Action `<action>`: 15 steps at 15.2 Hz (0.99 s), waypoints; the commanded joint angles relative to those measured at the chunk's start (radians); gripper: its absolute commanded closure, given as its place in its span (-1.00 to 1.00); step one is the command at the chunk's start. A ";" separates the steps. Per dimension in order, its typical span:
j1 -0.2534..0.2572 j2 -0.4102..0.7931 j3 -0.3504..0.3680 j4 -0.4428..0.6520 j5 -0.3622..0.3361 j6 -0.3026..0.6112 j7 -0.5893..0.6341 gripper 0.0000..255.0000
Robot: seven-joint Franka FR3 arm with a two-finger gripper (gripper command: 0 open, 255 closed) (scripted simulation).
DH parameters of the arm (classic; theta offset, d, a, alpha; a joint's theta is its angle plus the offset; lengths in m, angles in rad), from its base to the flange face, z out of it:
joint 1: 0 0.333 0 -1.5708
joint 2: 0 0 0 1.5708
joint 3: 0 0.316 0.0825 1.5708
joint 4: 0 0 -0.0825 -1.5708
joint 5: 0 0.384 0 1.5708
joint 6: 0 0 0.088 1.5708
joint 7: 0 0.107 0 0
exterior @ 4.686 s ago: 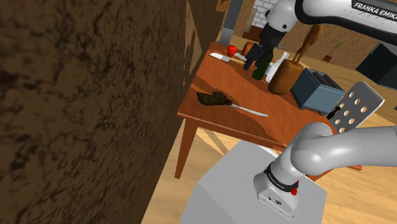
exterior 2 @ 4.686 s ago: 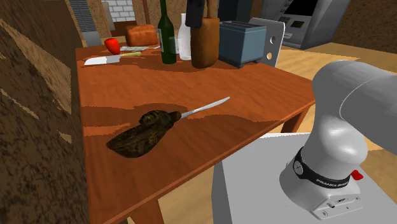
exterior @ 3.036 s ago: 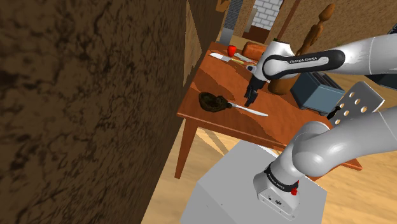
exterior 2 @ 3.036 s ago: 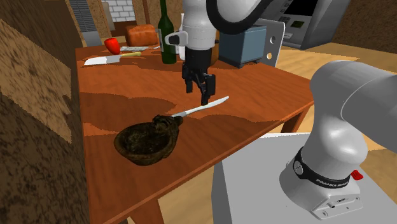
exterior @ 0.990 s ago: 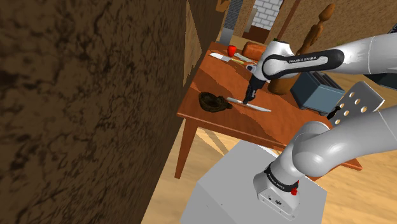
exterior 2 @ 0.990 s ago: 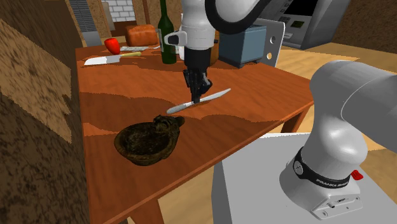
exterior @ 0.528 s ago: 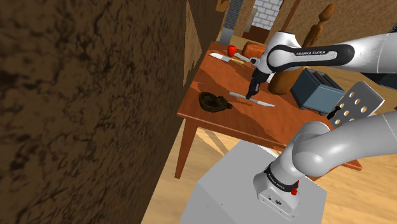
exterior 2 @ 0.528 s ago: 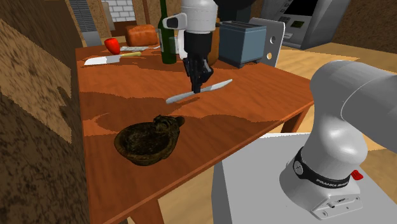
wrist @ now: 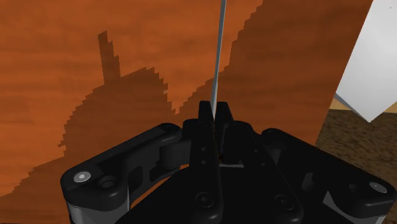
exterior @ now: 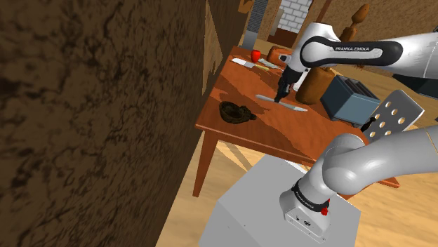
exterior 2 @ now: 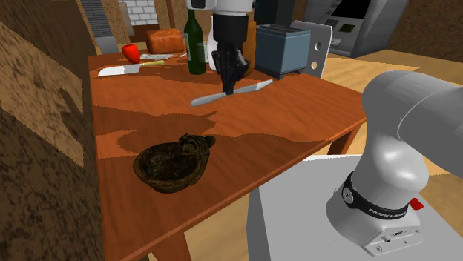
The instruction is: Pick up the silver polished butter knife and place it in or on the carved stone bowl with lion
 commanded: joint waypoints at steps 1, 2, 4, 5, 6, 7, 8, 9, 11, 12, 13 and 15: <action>0.000 -0.006 0.006 0.022 0.004 -0.028 -0.001 1.00; 0.001 -0.009 0.010 0.033 0.006 -0.042 -0.001 1.00; 0.002 -0.014 0.018 0.056 0.010 -0.070 -0.001 1.00; 0.003 -0.016 0.021 0.068 0.013 -0.084 -0.001 1.00; 0.004 -0.018 0.025 0.080 0.015 -0.098 -0.001 1.00; 0.004 -0.019 0.028 0.092 0.017 -0.111 -0.001 1.00; 0.005 -0.020 0.032 0.104 0.020 -0.125 -0.001 1.00; 0.006 -0.021 0.035 0.117 0.022 -0.138 -0.001 1.00; 0.008 -0.022 0.041 0.142 0.027 -0.165 -0.002 1.00; 0.008 -0.023 0.042 0.146 0.027 -0.169 -0.002 1.00; 0.022 -0.003 0.054 0.158 0.041 -0.165 0.016 1.00; 0.050 0.038 0.077 0.186 0.068 -0.156 0.049 1.00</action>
